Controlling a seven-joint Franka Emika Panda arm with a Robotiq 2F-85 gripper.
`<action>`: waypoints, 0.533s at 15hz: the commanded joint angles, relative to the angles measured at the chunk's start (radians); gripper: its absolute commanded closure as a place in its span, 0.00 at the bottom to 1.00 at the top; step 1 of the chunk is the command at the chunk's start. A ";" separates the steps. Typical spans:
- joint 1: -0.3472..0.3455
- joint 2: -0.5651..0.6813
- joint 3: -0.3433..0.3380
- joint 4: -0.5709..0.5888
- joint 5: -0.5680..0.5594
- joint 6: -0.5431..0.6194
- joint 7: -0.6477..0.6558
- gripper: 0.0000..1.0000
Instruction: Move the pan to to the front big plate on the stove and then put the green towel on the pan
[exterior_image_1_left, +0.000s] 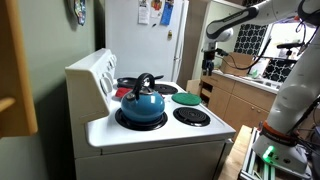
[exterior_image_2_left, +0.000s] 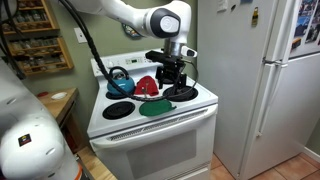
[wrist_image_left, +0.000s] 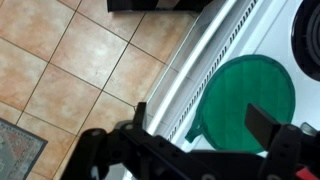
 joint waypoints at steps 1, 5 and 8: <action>0.006 0.113 0.024 0.074 0.028 0.105 -0.120 0.00; 0.024 0.191 0.081 0.134 0.026 0.230 -0.270 0.00; 0.014 0.189 0.108 0.129 0.010 0.256 -0.267 0.00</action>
